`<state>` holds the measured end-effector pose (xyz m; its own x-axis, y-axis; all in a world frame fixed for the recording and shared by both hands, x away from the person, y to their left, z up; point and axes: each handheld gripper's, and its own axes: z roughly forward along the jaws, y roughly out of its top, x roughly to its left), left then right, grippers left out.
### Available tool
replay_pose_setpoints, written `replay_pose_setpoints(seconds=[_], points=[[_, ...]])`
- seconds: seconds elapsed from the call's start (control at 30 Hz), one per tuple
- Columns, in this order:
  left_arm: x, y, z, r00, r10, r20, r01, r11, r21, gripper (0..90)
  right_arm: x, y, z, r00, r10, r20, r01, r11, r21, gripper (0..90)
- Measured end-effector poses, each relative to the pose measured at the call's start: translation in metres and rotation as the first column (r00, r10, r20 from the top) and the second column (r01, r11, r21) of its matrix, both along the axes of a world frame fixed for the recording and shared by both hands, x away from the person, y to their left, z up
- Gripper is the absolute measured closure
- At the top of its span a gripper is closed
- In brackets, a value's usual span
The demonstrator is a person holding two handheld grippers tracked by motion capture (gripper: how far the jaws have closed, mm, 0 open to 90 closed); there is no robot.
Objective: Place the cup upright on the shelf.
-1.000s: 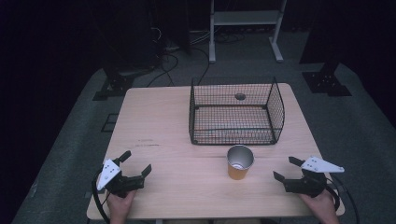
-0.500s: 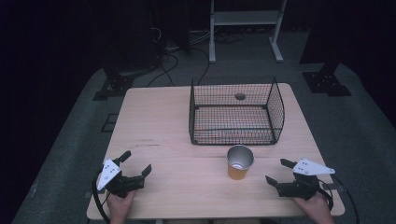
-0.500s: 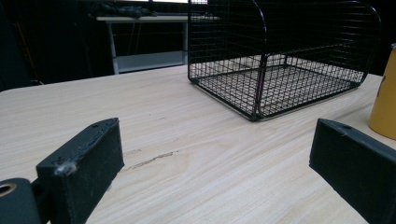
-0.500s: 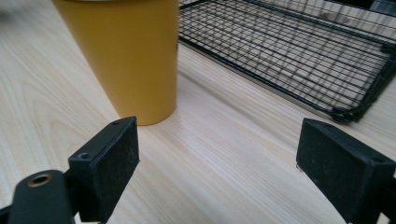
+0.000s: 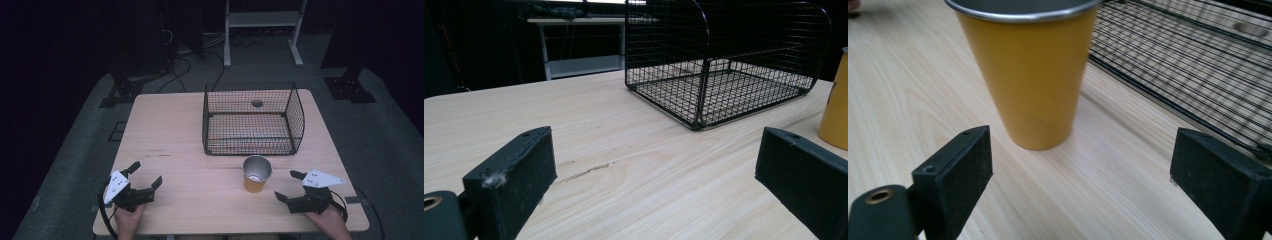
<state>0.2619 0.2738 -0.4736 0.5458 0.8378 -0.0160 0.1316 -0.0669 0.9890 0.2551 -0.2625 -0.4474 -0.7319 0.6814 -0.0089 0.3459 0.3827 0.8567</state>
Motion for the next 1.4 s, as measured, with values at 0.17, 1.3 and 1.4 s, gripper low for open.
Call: replay_pose_setpoints(seconds=[0.17,1.3,1.4], points=[[0.0,0.0,0.0,1.0,-0.001,0.0,0.001,1.0,0.002,2.2,0.003,0.015,0.003,0.9994,0.034,-0.003,-0.034,0.999,-0.007,7.6],[0.0,0.0,0.0,1.0,-0.001,0.001,0.001,1.0,-0.002,2.2,0.036,0.061,0.006,0.9981,0.058,-0.02,-0.058,0.998,-0.011,2.3],[0.0,0.0,0.0,1.0,-0.001,0.001,0.001,1.0,-0.001,2.2,0.037,0.064,0.008,0.9977,0.066,-0.016,-0.066,0.998,-0.004,2.3]])
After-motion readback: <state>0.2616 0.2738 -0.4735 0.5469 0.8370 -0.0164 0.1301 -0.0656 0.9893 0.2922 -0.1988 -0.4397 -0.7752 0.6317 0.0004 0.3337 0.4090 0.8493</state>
